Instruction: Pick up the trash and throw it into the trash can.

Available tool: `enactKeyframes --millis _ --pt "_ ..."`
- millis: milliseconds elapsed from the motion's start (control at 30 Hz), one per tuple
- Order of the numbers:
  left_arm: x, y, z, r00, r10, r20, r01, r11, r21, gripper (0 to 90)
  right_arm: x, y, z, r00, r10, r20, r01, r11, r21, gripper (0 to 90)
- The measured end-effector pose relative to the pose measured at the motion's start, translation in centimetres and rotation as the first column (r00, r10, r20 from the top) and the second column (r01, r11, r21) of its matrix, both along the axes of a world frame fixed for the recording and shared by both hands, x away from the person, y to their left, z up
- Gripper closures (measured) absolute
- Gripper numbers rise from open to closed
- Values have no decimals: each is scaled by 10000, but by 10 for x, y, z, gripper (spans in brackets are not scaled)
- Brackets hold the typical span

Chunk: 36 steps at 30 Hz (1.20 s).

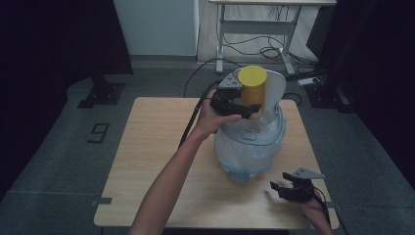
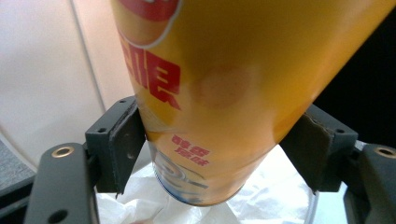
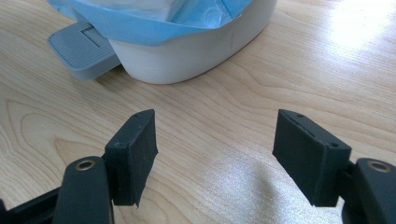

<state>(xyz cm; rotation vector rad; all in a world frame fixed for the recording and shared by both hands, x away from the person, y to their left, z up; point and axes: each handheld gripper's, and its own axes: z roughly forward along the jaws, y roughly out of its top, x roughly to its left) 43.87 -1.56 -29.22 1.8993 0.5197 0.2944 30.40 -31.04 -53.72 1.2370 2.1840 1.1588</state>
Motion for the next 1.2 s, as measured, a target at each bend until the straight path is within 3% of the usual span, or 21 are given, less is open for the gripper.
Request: enactKeyframes --millis 33,100,167,200,233,300,733,1200 --pt "1 -1 0 10000 -18 -14 18 10000 -28 245 0 0 0 10000 1 -5 -1 10000 -13 296" --pt "1 -4 -1 9991 407 140 -408 9991 64 239 0 0 0 10000 5 -13 -5 10000 -11 296" --pt "2 -4 0 9993 364 -14 -364 9993 -16 154 0 1 0 10000 16 -14 -16 10000 -15 295" --pt "2 -3 1 9999 127 -2 -127 9999 -3 152 0 1 0 10000 22 -15 -22 10000 -16 296" --pt "0 -2 2 9994 294 196 -298 9994 174 155 0 1 0 10000 35 -22 -35 10000 -15 296" --pt "0 -2 2 9995 268 177 -273 9993 239 143 0 1 0 10000 36 -19 -36 10000 -16 295" --pt "-11 9 5 9997 62 243 -64 9999 81 148 -1 1 1 10000 56 27 -56 10000 -31 295" --pt "-43 47 -4 9990 75 450 -70 9999 -102 168 -2 4 2 9998 192 72 -191 9998 -54 295"
